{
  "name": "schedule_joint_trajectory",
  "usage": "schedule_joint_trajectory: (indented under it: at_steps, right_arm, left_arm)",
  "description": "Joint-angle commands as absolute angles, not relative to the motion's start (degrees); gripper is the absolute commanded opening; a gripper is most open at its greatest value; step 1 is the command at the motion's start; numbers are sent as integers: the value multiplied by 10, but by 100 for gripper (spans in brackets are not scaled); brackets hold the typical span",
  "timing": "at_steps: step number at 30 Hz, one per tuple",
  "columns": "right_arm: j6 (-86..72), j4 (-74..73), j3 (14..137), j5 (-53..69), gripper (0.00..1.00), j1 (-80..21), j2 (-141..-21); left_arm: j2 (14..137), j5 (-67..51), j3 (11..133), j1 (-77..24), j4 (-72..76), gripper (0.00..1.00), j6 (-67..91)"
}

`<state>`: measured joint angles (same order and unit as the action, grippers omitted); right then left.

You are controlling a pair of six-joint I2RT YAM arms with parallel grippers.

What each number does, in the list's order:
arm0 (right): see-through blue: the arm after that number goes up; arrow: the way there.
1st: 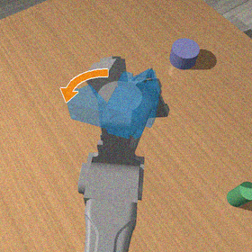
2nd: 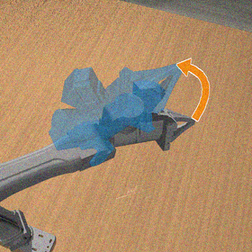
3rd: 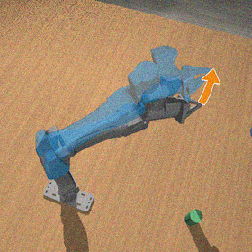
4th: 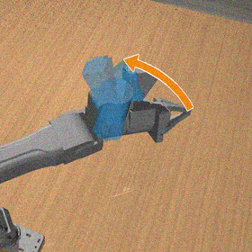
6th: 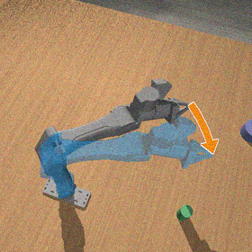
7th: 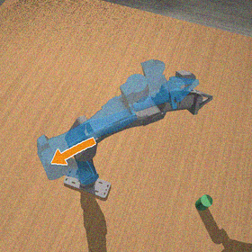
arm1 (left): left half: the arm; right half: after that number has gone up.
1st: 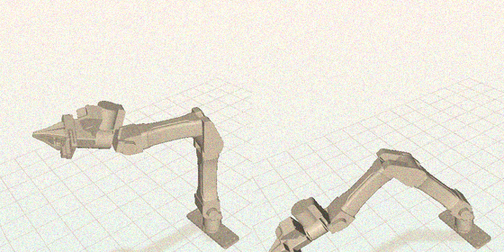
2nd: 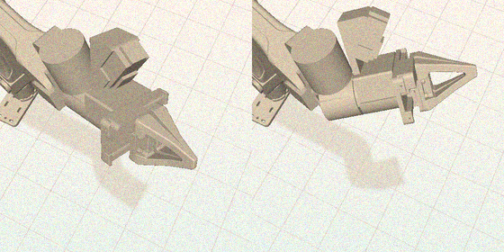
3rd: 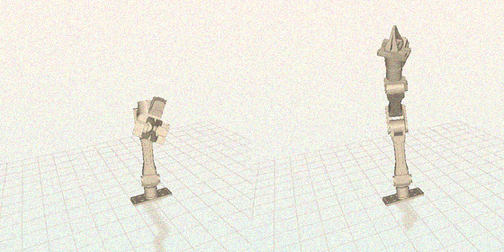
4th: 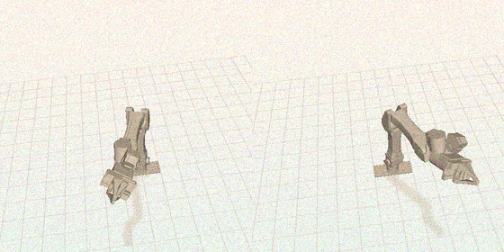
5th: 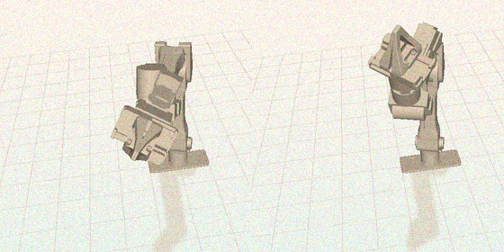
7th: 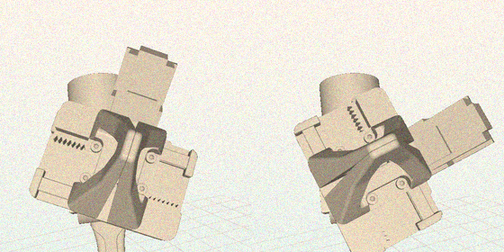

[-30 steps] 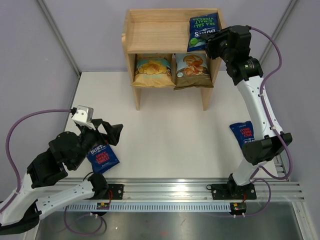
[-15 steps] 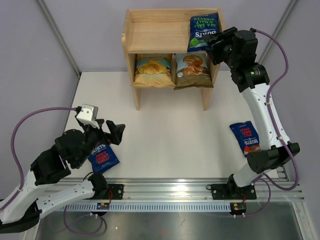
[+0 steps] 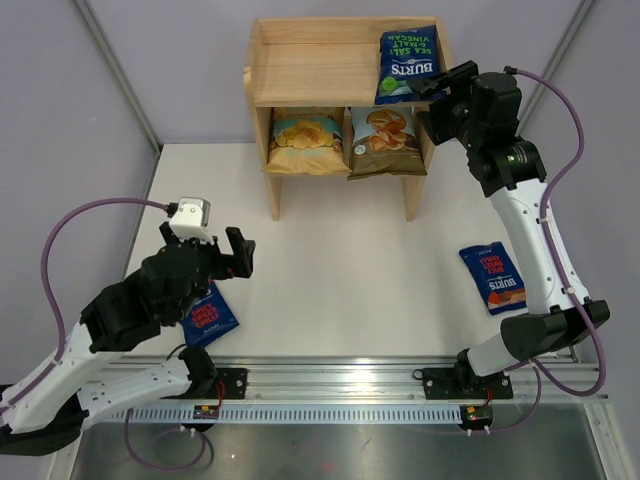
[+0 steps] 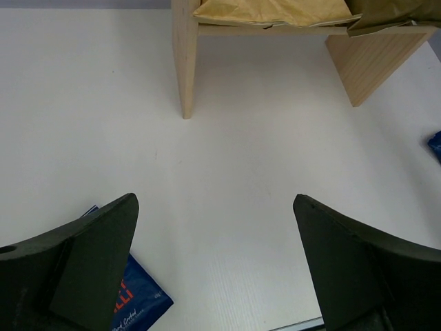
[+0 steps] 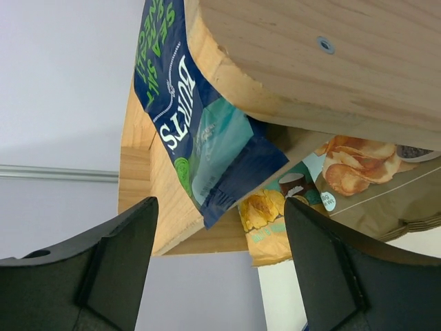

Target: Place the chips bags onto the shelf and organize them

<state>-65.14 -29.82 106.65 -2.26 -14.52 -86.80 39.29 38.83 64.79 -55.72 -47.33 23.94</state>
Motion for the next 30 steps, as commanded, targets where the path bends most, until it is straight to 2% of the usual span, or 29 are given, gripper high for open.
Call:
schedule_joint_trajectory:
  at_steps: [1, 3, 4, 5, 8, 9, 11, 15, 20, 22, 27, 30]
  right_arm:
    - [-625, -294, 1055, -9, 82, -140, -830]
    - [-616, -297, 1033, -3, 86, -140, -818]
    - [-605, -284, 1021, 14, 99, -140, -803]
    - [-600, -280, 1009, 22, 100, -140, -796]
    - [-566, -291, 992, 61, 100, -140, -786]
    - [-555, -296, 991, 68, 99, -140, -784]
    - [-510, -311, 984, 90, 99, -139, -771]
    - [-417, -323, 930, 137, 99, -140, -723]
    - [-335, -314, 802, 287, 99, -140, -633]
    - [-327, -295, 760, 321, 99, -141, -591]
    - [-326, -255, 645, 317, 100, -140, -521]
    - [-340, -215, 598, 329, 99, -140, -491]
  left_arm:
    - [405, 437, 674, -550, -486, 99, 273]
    - [415, 453, 683, -531, -501, 99, 281]
    - [419, 452, 685, -519, -506, 99, 274]
    - [425, 440, 686, -500, -506, 99, 266]
    - [452, 337, 685, -377, -494, 99, 245]
    - [457, 265, 679, -307, -489, 99, 242]
    - [470, 212, 663, -248, -474, 99, 244]
    - [468, 193, 605, -120, -457, 99, 280]
    - [440, 146, 530, 27, -441, 99, 323]
    - [433, 153, 516, 52, -448, 99, 350]
    - [452, 295, 491, 72, -518, 99, 471]
    - [482, 270, 465, 87, -523, 99, 484]
